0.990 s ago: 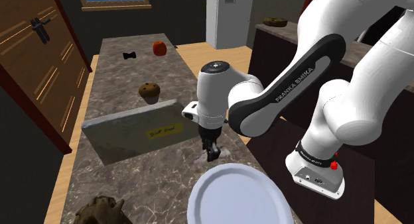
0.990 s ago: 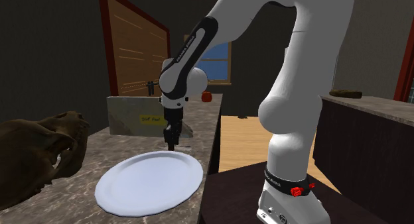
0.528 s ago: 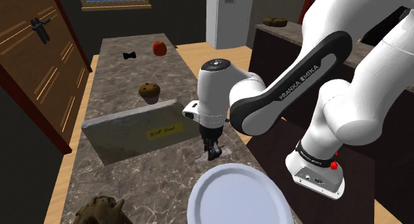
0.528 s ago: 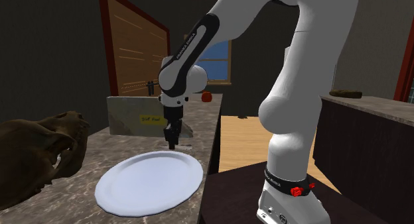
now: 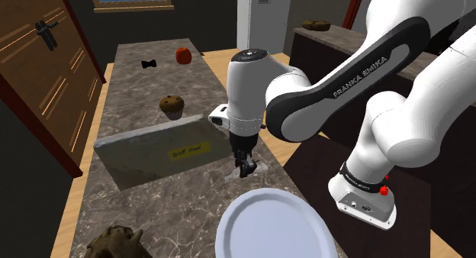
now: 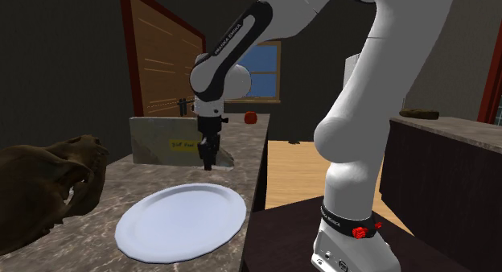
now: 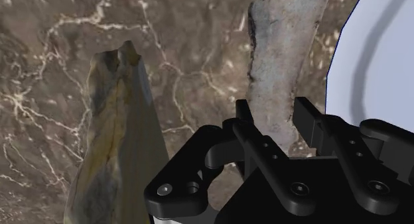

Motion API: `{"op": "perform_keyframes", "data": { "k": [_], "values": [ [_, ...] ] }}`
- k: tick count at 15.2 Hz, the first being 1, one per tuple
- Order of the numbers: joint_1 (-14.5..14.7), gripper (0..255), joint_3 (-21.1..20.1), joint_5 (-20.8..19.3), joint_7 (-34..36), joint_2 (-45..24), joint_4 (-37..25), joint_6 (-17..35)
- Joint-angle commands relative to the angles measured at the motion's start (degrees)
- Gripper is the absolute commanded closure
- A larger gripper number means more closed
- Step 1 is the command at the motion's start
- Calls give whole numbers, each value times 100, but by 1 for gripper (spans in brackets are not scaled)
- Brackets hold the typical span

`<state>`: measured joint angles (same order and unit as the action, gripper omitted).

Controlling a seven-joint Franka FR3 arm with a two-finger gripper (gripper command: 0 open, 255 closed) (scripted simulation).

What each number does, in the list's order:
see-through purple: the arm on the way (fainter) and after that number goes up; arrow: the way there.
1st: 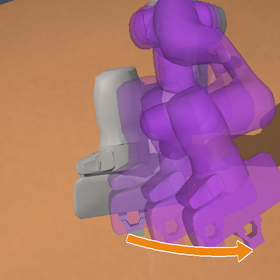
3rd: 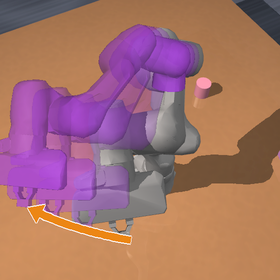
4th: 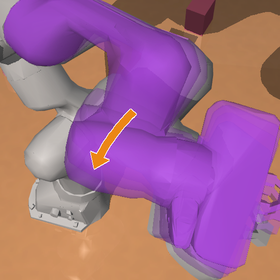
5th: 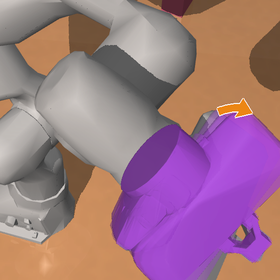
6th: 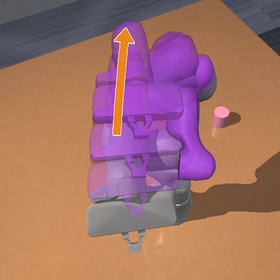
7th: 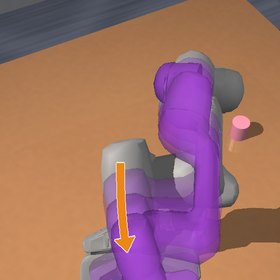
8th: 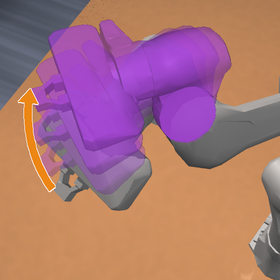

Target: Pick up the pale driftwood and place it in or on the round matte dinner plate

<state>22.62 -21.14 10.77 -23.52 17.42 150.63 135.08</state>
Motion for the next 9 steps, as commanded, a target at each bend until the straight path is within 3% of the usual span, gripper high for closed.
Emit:
{"op": "perform_keyframes", "data": {
  "k": [1,7,9],
  "values": [
    [3,255,35,9,-23,123,-76,-201],
    [18,255,103,25,-46,396,-274,-668],
    [196,255,-74,167,196,576,-162,-711]
  ]
}}
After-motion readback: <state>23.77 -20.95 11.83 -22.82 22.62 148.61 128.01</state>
